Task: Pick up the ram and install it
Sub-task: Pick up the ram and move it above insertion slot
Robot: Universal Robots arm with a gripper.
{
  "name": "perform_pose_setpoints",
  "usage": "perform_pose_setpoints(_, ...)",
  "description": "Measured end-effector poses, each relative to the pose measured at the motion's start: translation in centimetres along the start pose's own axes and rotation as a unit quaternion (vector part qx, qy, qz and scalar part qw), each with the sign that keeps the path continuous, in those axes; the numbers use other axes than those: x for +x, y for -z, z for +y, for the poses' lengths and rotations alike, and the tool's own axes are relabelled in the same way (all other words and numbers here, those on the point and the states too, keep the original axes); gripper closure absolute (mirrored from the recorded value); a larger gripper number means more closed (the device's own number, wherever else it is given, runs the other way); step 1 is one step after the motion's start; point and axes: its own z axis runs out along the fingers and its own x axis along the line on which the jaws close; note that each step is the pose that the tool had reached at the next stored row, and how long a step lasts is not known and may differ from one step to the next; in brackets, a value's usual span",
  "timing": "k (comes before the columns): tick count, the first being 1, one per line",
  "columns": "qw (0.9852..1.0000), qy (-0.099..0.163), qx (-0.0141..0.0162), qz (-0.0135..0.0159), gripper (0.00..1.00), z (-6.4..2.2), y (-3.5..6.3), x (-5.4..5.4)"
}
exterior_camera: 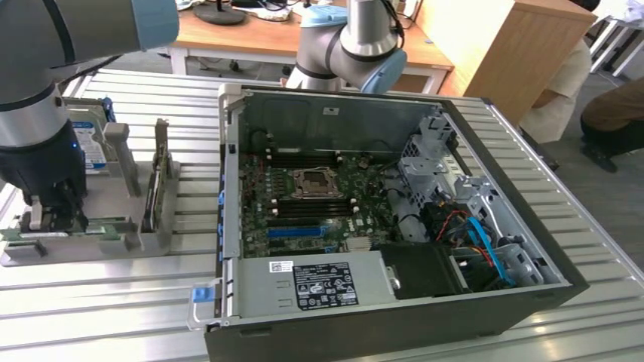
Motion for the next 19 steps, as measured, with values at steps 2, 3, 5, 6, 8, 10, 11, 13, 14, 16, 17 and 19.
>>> perform_pose_setpoints(2,1.0,0.0,0.0,0.0,0.88,0.02,0.52,0.0)
perform_pose_setpoints(3,1.0,0.0,0.0,0.0,0.88,0.03,0.78,0.0)
perform_pose_setpoints(5,1.0,0.0,0.0,0.0,0.88,0.05,1.31,0.0)
perform_pose_setpoints(6,1.0,0.0,0.0,0.0,0.88,0.06,1.57,0.0)
perform_pose_setpoints(8,1.0,0.0,0.0,0.0,0.88,0.08,2.04,0.0)
perform_pose_setpoints(10,1.0,0.0,0.0,0.0,0.88,0.1,2.54,-0.1)
perform_pose_setpoints(11,1.0,0.0,0.0,0.0,0.88,0.11,2.8,-0.1)
perform_pose_setpoints(13,1.0,0.0,0.0,0.0,0.88,0.13,3.37,-0.1)
perform_pose_setpoints(14,1.0,0.0,0.0,0.0,0.88,0.14,3.69,-0.1)
perform_pose_setpoints(16,1.0,0.0,0.0,0.0,0.88,0.16,4.21,-0.1)
perform_pose_setpoints(17,1.0,0.0,0.0,0.0,0.88,0.17,4.44,-0.1)
perform_pose_setpoints(19,1.0,0.0,0.0,0.0,0.88,0.19,4.89,-0.1)
